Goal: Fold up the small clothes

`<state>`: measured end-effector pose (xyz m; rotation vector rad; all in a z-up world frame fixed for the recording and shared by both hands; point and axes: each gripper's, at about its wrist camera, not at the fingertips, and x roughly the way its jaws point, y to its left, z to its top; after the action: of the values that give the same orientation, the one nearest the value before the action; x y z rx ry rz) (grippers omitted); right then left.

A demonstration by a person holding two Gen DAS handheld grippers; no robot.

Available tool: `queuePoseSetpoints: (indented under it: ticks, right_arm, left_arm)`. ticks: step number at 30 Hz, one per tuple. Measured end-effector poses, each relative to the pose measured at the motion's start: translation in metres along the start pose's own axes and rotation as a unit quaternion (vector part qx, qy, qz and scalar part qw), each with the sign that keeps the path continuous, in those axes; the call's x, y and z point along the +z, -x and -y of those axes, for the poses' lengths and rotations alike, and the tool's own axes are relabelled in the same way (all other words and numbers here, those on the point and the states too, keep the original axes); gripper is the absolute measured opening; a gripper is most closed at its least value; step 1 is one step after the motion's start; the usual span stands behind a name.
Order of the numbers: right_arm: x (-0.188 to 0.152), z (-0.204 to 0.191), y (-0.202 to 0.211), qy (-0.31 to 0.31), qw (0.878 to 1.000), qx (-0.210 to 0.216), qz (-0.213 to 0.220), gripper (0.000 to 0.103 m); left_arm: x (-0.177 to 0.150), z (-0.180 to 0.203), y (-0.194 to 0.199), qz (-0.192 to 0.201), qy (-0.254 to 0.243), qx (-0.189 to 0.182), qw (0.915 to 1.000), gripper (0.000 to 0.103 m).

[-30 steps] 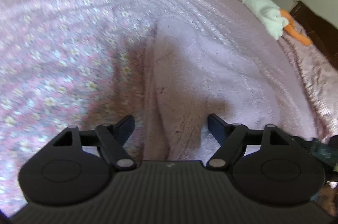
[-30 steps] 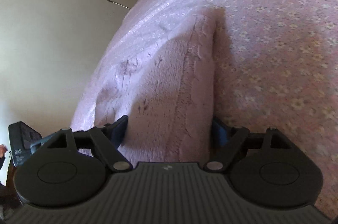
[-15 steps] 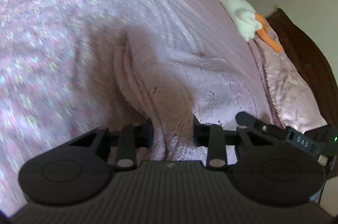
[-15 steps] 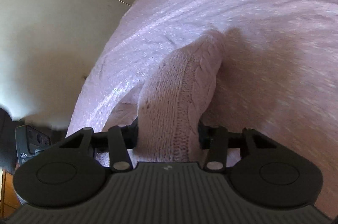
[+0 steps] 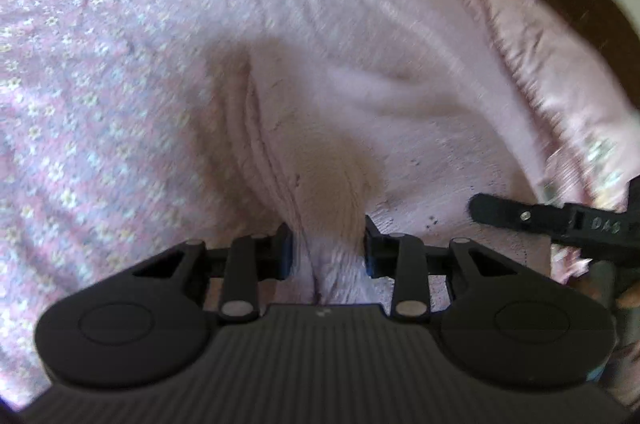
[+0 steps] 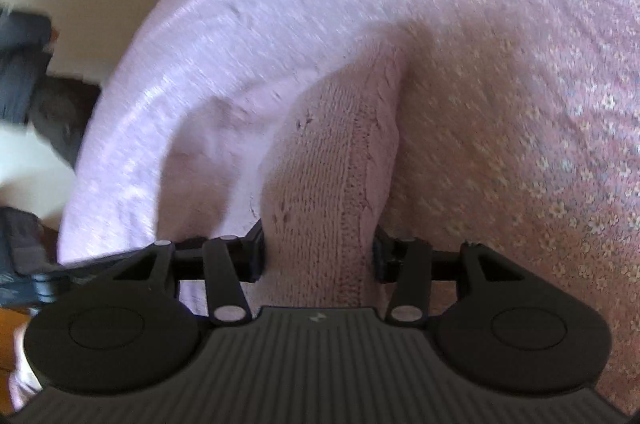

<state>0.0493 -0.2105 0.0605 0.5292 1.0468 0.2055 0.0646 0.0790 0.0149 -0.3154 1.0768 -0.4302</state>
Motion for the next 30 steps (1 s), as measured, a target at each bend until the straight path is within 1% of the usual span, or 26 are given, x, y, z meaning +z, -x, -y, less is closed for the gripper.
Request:
queuePoseSetpoints:
  ticks: [1,5,6,8,11,13,14,16,18,20,22,24,26,28,30]
  right_arm:
    - [-0.003,0.002,-0.004,0.003,1.000,-0.005,0.005,0.058]
    - [-0.015,0.002,-0.004,0.010,1.000,-0.005,0.025,0.062]
    - [-0.016,0.001,-0.001,0.014,0.999,-0.008,0.029,0.065]
    - [-0.016,-0.003,0.002,0.029,0.999,-0.019,0.036,0.069]
    - [-0.023,-0.016,0.016,0.061,0.996,-0.041,0.048,0.074]
    - [-0.034,-0.024,0.031,0.083,0.994,-0.049,0.055,0.081]
    - [-0.040,-0.025,0.035,0.088,0.993,-0.052,0.054,0.083]
    - [-0.052,-0.027,0.042,0.095,0.993,-0.056,0.049,0.091]
    - [-0.064,-0.028,0.045,0.103,0.992,-0.064,0.041,0.093]
    - [-0.078,-0.030,0.043,0.107,0.990,-0.080,0.034,0.096]
    - [-0.090,-0.028,0.040,0.107,0.989,-0.094,0.027,0.101]
    - [-0.097,-0.025,0.031,0.098,0.988,-0.118,0.015,0.102]
    - [-0.102,-0.021,0.023,0.080,0.986,-0.144,0.007,0.102]
    - [-0.106,-0.018,0.015,0.065,0.986,-0.151,-0.004,0.102]
    - [-0.109,-0.016,0.009,0.060,0.987,-0.151,-0.013,0.102]
  left_arm:
    - [-0.004,0.001,-0.004,-0.003,-0.007,0.014,0.9999,0.042]
    - [-0.012,0.001,-0.002,0.019,-0.026,0.036,0.9988,0.053]
    - [-0.013,0.002,0.000,0.021,-0.028,0.043,0.9985,0.054]
    - [-0.017,0.000,0.006,0.026,-0.040,0.053,0.9974,0.055]
    - [-0.026,0.012,0.017,0.040,-0.072,0.084,0.9931,0.057]
    - [-0.031,0.020,0.025,0.049,-0.084,0.103,0.9899,0.060]
    - [-0.034,0.024,0.029,0.052,-0.087,0.111,0.9886,0.063]
    - [-0.040,0.030,0.034,0.058,-0.091,0.122,0.9866,0.067]
    - [-0.049,0.032,0.037,0.062,-0.091,0.132,0.9851,0.075]
    - [-0.061,0.034,0.039,0.062,-0.089,0.147,0.9833,0.075]
    - [-0.071,0.037,0.036,0.052,-0.086,0.163,0.9815,0.075]
    - [-0.080,0.040,0.032,0.049,-0.084,0.175,0.9797,0.075]
    - [-0.088,0.044,0.027,0.053,-0.085,0.193,0.9761,0.075]
    - [-0.094,0.048,0.017,0.050,-0.088,0.211,0.9723,0.075]
    - [-0.099,0.049,0.009,0.043,-0.087,0.222,0.9703,0.075]
